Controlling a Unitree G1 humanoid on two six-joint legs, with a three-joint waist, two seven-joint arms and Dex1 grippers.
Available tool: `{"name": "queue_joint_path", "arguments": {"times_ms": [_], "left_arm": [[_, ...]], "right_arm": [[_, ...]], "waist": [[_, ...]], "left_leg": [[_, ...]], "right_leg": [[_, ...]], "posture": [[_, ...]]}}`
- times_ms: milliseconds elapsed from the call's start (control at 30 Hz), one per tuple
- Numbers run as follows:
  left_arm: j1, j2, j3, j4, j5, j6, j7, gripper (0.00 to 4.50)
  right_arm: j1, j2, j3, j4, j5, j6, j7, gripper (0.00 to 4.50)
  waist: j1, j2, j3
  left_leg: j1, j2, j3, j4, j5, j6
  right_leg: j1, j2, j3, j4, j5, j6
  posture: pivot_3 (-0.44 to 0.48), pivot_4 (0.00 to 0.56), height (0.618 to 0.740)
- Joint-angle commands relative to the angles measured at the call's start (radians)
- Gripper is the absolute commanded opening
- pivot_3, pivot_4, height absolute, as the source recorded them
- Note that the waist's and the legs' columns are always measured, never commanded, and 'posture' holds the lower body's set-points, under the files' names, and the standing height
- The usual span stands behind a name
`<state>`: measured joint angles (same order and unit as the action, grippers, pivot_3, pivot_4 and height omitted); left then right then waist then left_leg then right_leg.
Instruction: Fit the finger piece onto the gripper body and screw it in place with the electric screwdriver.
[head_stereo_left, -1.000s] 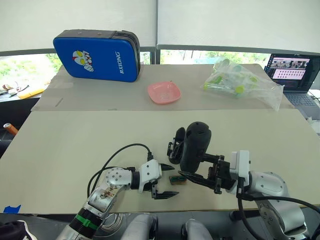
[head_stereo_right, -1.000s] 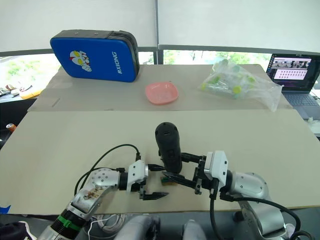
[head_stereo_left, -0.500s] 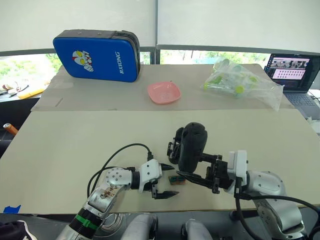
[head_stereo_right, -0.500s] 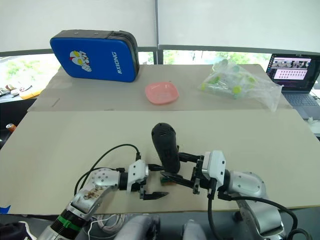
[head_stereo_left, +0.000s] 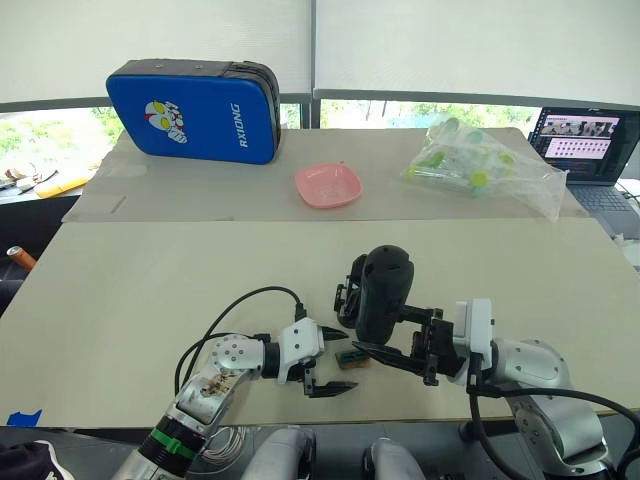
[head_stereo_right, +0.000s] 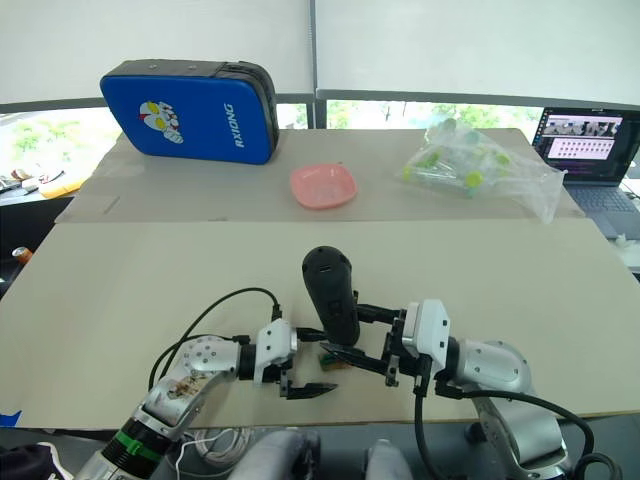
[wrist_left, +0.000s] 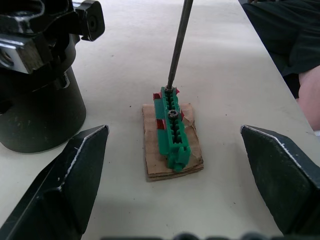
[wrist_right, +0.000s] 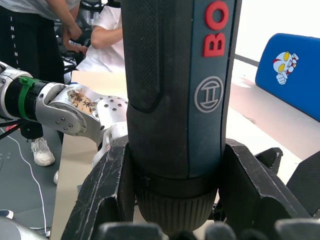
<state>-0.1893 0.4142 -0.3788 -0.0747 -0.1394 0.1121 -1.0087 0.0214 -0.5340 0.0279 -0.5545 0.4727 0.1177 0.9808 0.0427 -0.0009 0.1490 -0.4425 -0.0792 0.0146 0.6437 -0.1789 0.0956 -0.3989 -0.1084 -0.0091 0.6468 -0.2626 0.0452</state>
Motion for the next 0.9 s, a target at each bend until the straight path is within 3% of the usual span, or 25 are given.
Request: {"name": "queue_joint_path", "arguments": {"times_ms": [33, 900], "left_arm": [[0.001, 0.002, -0.003, 0.013, 0.003, 0.017, 0.007, 4.50], [0.008, 0.036, 0.113, -0.013, -0.162, -0.039, -0.099, 4.50]], "right_arm": [[-0.007, -0.007, -0.002, -0.010, 0.002, -0.030, -0.001, 1.90], [-0.030, -0.015, -0.034, -0.077, 0.073, -0.005, -0.028, 1.90]], "waist": [[0.000, 0.000, 0.000], [-0.004, 0.000, 0.000]], "left_leg": [[0.000, 0.000, 0.000, 0.000, 0.000, 0.000], [0.000, 0.001, 0.000, 0.000, 0.000, 0.000]], "right_leg": [[0.000, 0.000, 0.000, 0.000, 0.000, 0.000], [-0.001, 0.000, 0.000, -0.001, 0.000, 0.000]], "posture": [[0.000, 0.150, 0.740], [0.000, 0.150, 0.740]]}}
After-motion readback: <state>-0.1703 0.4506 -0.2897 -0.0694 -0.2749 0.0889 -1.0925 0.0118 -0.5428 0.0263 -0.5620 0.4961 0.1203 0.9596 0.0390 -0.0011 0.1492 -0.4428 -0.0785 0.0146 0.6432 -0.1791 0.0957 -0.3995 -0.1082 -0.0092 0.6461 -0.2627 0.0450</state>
